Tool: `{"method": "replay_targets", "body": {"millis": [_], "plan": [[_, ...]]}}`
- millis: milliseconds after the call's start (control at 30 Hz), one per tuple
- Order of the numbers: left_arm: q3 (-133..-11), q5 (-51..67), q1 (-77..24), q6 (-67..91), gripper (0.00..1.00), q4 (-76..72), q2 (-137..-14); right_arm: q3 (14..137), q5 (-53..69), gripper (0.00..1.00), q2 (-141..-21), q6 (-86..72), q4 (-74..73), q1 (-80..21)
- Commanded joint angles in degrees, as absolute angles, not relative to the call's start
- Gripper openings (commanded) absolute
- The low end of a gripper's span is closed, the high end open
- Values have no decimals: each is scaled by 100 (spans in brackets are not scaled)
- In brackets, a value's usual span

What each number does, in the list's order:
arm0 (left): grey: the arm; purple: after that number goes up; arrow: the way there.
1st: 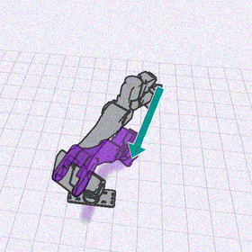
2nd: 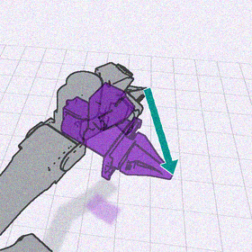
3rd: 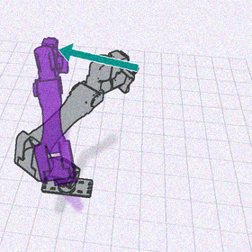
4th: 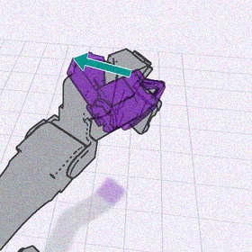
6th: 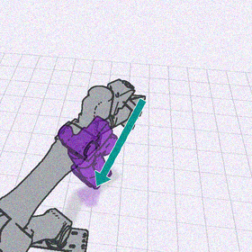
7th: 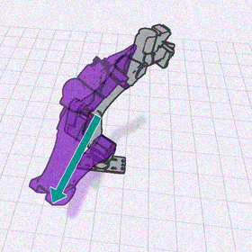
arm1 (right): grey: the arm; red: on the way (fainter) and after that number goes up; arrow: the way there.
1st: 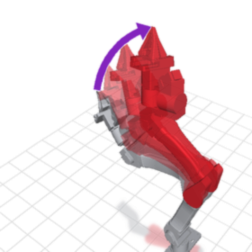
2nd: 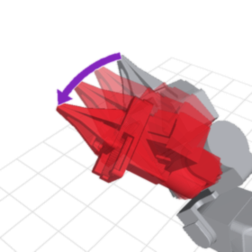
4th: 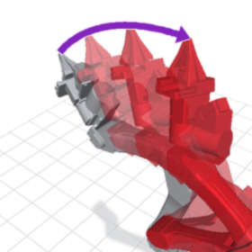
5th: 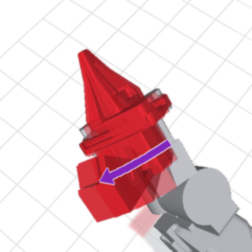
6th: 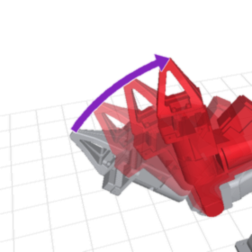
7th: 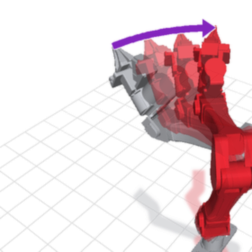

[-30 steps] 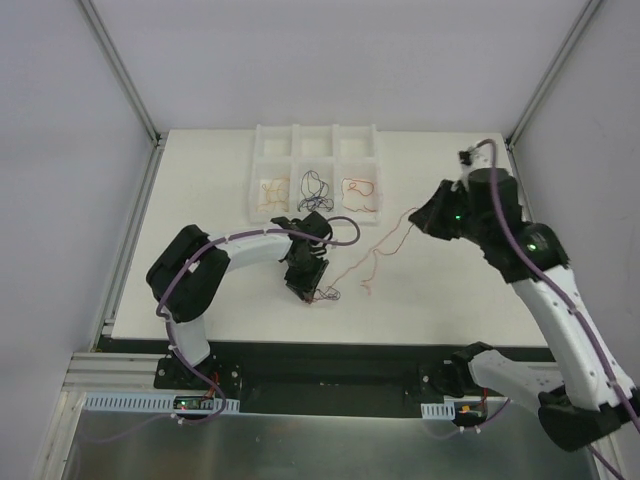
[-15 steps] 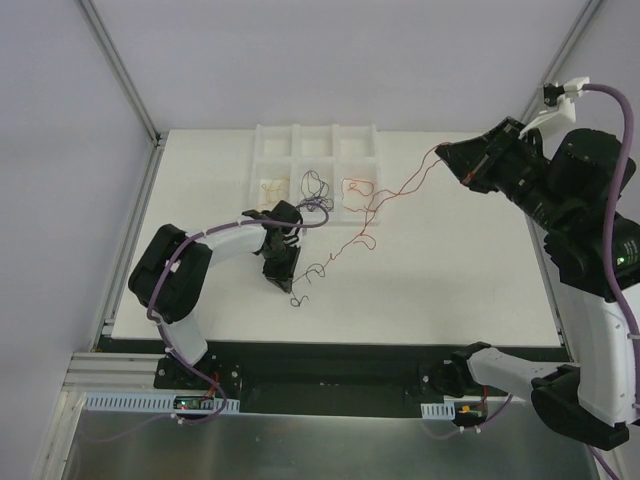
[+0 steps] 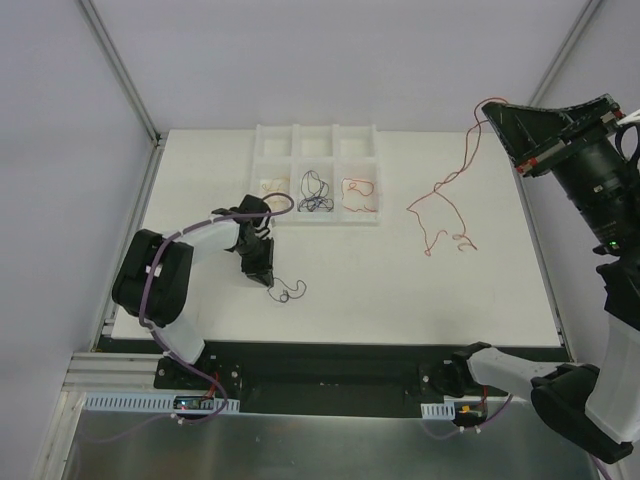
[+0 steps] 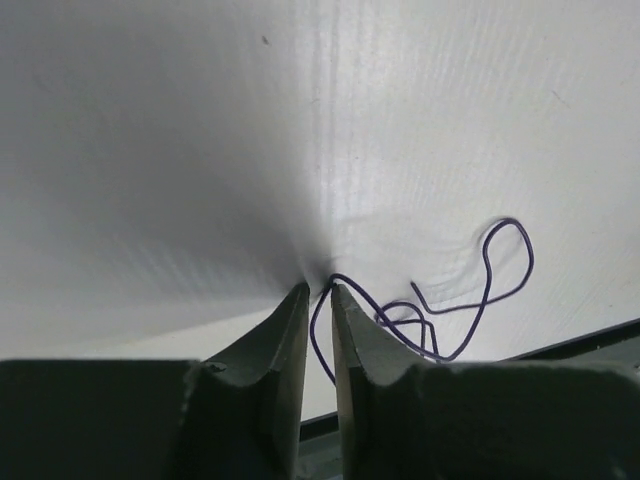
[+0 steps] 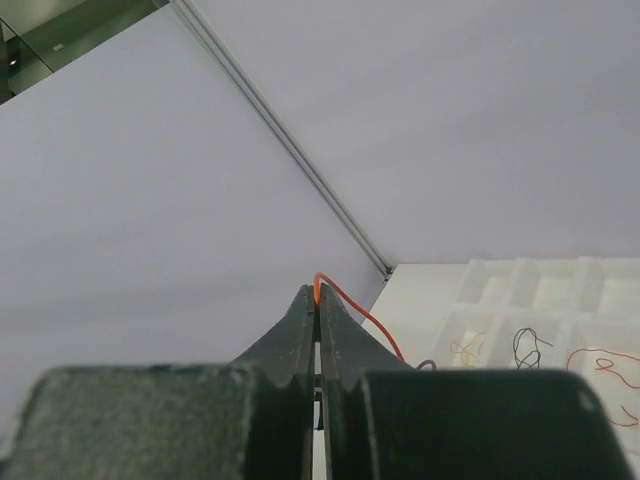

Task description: Untangle the cables

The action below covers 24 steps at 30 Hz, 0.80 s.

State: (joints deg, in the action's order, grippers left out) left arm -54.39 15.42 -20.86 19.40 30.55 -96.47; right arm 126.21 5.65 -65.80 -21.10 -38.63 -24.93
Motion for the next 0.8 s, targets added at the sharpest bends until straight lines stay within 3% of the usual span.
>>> {"method": "replay_targets", "body": {"millis": [0, 133, 267, 767], "plan": [[-5431, 1239, -2004, 1995, 20, 3006, -9239, 12087, 738, 0, -6680, -2408, -3455, -2479], [-5555, 1432, -1995, 2083, 47, 3129, -8755, 11480, 809, 0, -6715, -2461, -3209, -2470], [-5520, 1529, -1995, 2232, 62, 3155, -8167, 11040, 712, 0, -6793, -2470, -2918, -2470], [-5739, 1652, -2004, 2918, 67, 3146, -7014, 10705, 176, 0, -8234, -2216, -2101, -2470]]}}
